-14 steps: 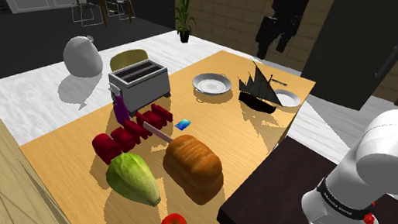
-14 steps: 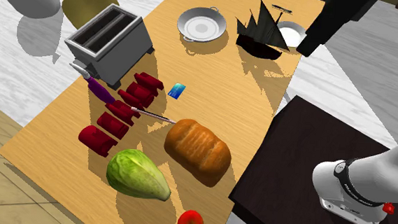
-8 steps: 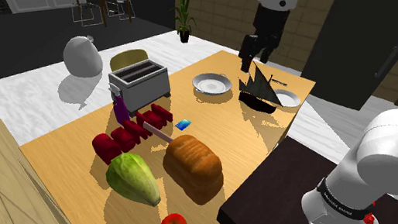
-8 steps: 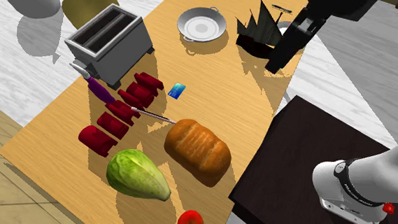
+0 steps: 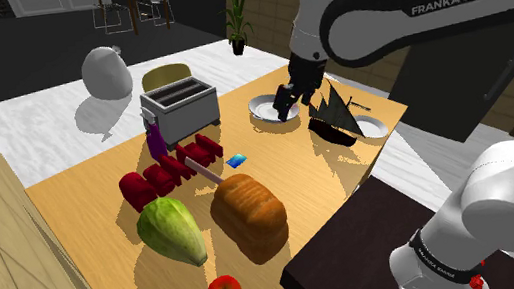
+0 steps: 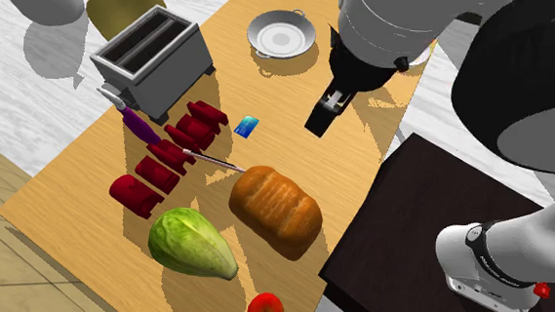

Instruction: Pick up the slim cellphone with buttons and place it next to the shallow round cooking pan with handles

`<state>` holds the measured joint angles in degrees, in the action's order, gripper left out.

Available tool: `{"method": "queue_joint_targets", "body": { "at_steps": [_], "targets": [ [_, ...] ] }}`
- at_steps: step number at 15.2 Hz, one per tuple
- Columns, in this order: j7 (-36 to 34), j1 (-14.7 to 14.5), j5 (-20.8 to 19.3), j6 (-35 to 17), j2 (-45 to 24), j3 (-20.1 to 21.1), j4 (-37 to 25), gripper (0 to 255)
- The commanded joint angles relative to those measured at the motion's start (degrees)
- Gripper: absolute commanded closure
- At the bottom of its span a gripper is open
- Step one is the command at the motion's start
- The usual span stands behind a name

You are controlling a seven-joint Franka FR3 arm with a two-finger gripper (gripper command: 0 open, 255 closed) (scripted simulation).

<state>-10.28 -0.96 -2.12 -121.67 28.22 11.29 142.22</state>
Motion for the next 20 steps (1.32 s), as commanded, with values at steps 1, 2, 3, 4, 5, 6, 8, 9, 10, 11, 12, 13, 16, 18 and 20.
{"method": "queue_joint_targets", "body": {
  "at_steps": [1,2,3,4,5,6,8,9,10,11,12,13,16,18,20],
  "targets": [
    [-1.18,0.17,-1.47,-4.34,-3.23,1.5,0.43,0],
    [-1.95,0.36,-2.42,-6.45,-5.1,2.32,0.44,0],
    [-2.83,0.6,-3.51,-8.5,-7.03,3.14,0.37,0],
    [-3.82,0.91,-4.75,-10.5,-9.04,3.98,0.19,0],
    [-4.93,1.27,-6.18,-12.42,-11.1,4.84,-0.08,0],
    [-6.18,1.67,-7.81,-14.26,-13.23,5.69,-0.46,0],
    [-9.16,2.58,-11.76,-17.62,-17.67,7.35,-1.52,0],
    [-10.92,3.01,-14.12,-19.11,-19.98,8.1,-2.22,0],
    [-12.84,3.39,-16.73,-20.45,-22.35,8.74,-3.04,0],
    [-14.93,3.69,-19.57,-21.63,-24.76,9.27,-3.98,0],
    [-17.13,3.85,-22.6,-22.63,-27.21,9.64,-5.03,0],
    [-19.42,3.86,-25.77,-23.45,-29.69,9.84,-6.21,0],
    [-26.19,2.64,-35.32,-24.99,-37.16,9.18,-10.37,0],
    [-30.19,1.08,-41.13,-25.45,-42.03,8.03,-13.58,0],
    [-33.55,-0.91,-46.18,-25.67,-46.77,6.49,-17.04,0]
  ]
}}
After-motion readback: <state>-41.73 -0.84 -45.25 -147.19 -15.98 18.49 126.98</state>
